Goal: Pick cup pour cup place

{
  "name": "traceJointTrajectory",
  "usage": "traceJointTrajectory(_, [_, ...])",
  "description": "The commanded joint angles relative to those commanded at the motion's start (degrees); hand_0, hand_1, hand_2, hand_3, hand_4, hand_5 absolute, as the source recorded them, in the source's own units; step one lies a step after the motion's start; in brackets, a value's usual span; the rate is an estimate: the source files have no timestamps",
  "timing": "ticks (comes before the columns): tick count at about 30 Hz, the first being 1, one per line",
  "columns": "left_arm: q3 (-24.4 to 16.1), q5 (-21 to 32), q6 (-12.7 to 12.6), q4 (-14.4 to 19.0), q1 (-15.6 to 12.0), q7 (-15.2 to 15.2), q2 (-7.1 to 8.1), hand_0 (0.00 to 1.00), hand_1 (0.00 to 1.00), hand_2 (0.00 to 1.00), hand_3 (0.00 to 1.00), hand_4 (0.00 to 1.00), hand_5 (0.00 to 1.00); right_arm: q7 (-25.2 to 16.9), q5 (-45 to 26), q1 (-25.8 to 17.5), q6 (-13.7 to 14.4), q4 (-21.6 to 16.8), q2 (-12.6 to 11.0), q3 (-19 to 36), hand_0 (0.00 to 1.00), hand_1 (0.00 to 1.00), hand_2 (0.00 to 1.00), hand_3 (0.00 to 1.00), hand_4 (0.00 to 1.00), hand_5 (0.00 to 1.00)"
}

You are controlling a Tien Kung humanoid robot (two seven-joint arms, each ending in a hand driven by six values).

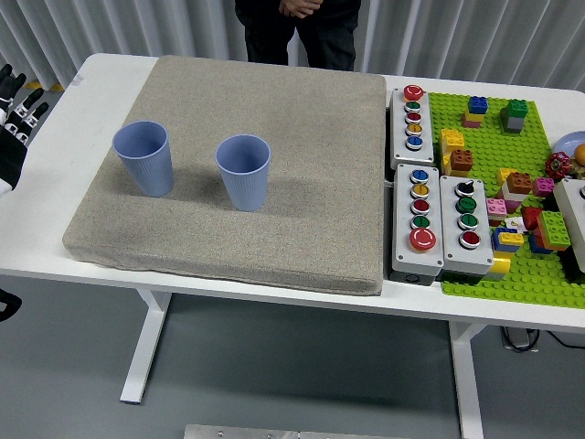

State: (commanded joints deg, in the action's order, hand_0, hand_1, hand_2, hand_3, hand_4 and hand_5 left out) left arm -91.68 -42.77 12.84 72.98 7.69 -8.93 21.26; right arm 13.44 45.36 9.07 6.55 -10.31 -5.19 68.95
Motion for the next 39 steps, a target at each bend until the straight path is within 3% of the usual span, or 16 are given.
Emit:
traceJointTrajectory(5, [1.18, -2.43, -0.72, 0.79, -1.55, 0.12, 0.50, 0.933, 0.934, 0.998, 0.998, 0.930, 0.206, 0.05, 0.07, 0.04, -0.02, 0.00, 0.01, -0.02, 0.724, 0.695, 0.746, 0.705, 0.326, 0.278])
traceJointTrajectory(6, [1.50, -3.45, -0.96, 0.87, -1.93, 0.09, 0.70, 0.937, 0.934, 0.998, 0.998, 0.961, 0.285, 0.08, 0.18, 0.05, -0.04, 0.00, 0.01, 0.00, 0.724, 0.696, 0.747, 0.705, 0.326, 0.277])
traceJointTrajectory(12, [4.35, -8.41, -2.02, 2.44, -5.14, 0.10, 2.06, 0.937, 0.934, 0.998, 0.998, 0.972, 0.309, 0.25, 0.70, -0.17, -0.11, 0.00, 0.06, 0.12, 0.724, 0.695, 0.747, 0.705, 0.326, 0.276])
traceJointTrajectory(18, [5.41, -10.77, -1.72, 3.16, -6.96, 0.47, 1.73, 0.938, 0.927, 0.998, 0.998, 0.982, 0.325, 0.45, 1.38, -0.48, -0.19, 0.00, 0.15, 0.36, 0.724, 0.695, 0.747, 0.705, 0.326, 0.278])
traceJointTrajectory(24, [6.58, -13.26, -2.15, 0.70, -6.03, 0.72, 1.05, 0.937, 0.926, 0.998, 0.998, 0.990, 0.344, 0.50, 1.37, -0.55, -0.20, 0.00, 0.23, 0.27, 0.724, 0.695, 0.746, 0.705, 0.326, 0.277])
traceJointTrajectory(29, [7.80, -11.71, -3.12, -3.98, -2.91, 0.06, -0.49, 0.937, 0.926, 0.998, 0.998, 0.990, 0.344, 0.38, 0.41, -0.24, -0.06, 0.00, 0.33, -0.28, 0.724, 0.695, 0.746, 0.705, 0.326, 0.277])
traceJointTrajectory(30, [7.89, -11.60, -3.05, -4.67, -2.44, -0.05, -0.78, 0.934, 0.918, 0.998, 0.998, 0.896, 0.130, 0.37, 0.26, -0.18, -0.02, 0.00, 0.35, -0.35, 0.725, 0.695, 0.746, 0.705, 0.325, 0.279])
traceJointTrajectory(35, [7.88, -11.94, -2.29, -5.99, -1.29, -0.36, -1.82, 0.934, 0.918, 0.998, 0.998, 0.896, 0.130, 0.34, -0.08, 0.02, 0.05, 0.00, 0.40, -0.56, 0.725, 0.695, 0.746, 0.705, 0.325, 0.279])
traceJointTrajectory(36, [7.81, -11.99, -2.24, -6.05, -1.21, -0.41, -1.94, 0.933, 0.919, 0.998, 0.998, 0.683, 0.002, 0.34, -0.12, 0.03, 0.06, 0.00, 0.40, -0.57, 0.725, 0.695, 0.747, 0.705, 0.325, 0.277])
traceJointTrajectory(39, [7.66, -11.83, -2.22, -6.00, -1.06, -0.39, -2.05, 0.933, 0.919, 0.998, 0.998, 0.683, 0.002, 0.34, -0.17, 0.08, 0.06, 0.00, 0.40, -0.62, 0.725, 0.695, 0.747, 0.705, 0.325, 0.277])
